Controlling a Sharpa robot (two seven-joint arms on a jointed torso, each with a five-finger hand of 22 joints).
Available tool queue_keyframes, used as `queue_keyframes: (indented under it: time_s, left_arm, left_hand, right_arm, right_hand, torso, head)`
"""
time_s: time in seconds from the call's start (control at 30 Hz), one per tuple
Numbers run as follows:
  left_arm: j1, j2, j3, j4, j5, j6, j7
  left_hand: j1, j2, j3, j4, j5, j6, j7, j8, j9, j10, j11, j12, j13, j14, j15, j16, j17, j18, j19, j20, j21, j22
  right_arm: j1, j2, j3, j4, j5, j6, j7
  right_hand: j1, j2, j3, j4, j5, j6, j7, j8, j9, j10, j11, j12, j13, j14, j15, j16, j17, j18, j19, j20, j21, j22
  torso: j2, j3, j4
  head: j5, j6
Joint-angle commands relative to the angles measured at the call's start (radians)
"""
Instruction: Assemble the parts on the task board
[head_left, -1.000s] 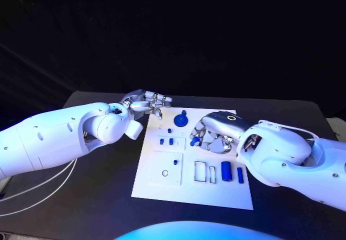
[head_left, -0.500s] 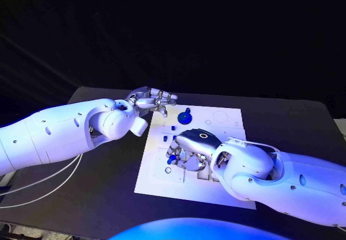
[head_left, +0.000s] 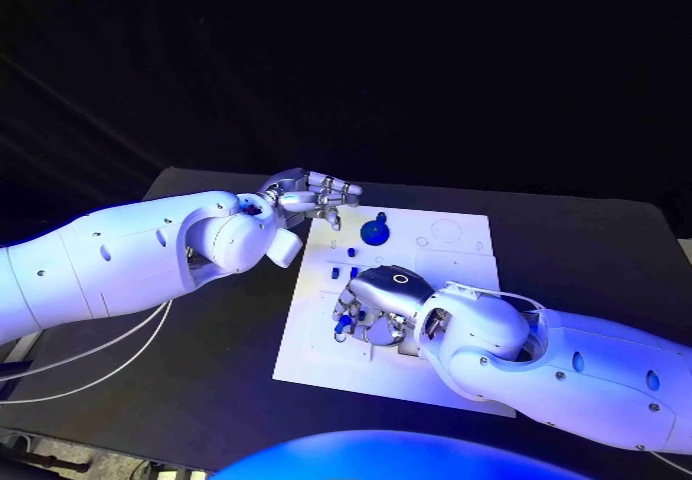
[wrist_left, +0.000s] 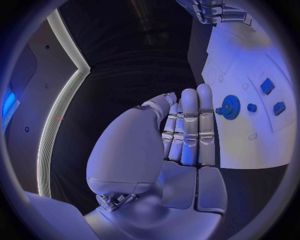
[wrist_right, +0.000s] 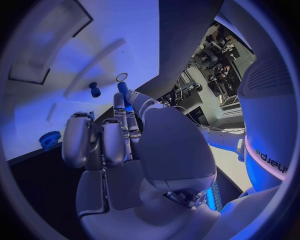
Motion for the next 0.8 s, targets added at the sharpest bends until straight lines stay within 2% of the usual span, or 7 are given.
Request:
queue_keyframes:
  time_s: [0.03,0.8]
  left_arm:
    - [0.001,0.001,0.001,0.001,-0.001,0.014,0.002]
    - [0.001,0.000,0.001,-0.002,-0.002,0.016,-0.004]
  left_hand:
    - [-0.002,0.008,-0.002,-0.004,0.003,-0.007,0.002,0.003,-0.001,-0.010,0.000,0.005,-0.001,-0.008,0.001,-0.003,-0.001,0.014,0.002,0.004,-0.003,-0.001]
    - [-0.002,0.008,-0.002,-0.004,0.002,-0.007,0.002,0.004,-0.001,-0.010,0.000,0.006,-0.001,-0.007,0.001,-0.003,-0.001,0.014,0.002,0.004,-0.004,-0.001]
  right_arm:
    - [-0.002,0.003,-0.001,-0.004,-0.035,0.030,0.011]
    - [-0.015,0.006,-0.007,-0.007,-0.041,0.044,0.009]
  right_hand:
    - [-0.003,-0.002,0.007,-0.001,0.006,0.000,0.008,0.002,0.012,-0.007,-0.001,-0.003,0.000,0.029,-0.005,0.004,0.002,-0.008,0.001,0.000,-0.004,0.124]
    - [-0.006,-0.002,0.006,-0.001,0.007,0.002,0.008,0.002,0.013,-0.003,-0.001,-0.003,0.001,0.029,-0.005,0.004,0.002,-0.008,0.002,0.000,-0.003,0.125]
  torso:
    - [0.000,0.0003,0.0001]
    - [0.000,-0.0003,-0.0006]
  head:
    - [0.002,-0.002]
    - [0.008,-0.006]
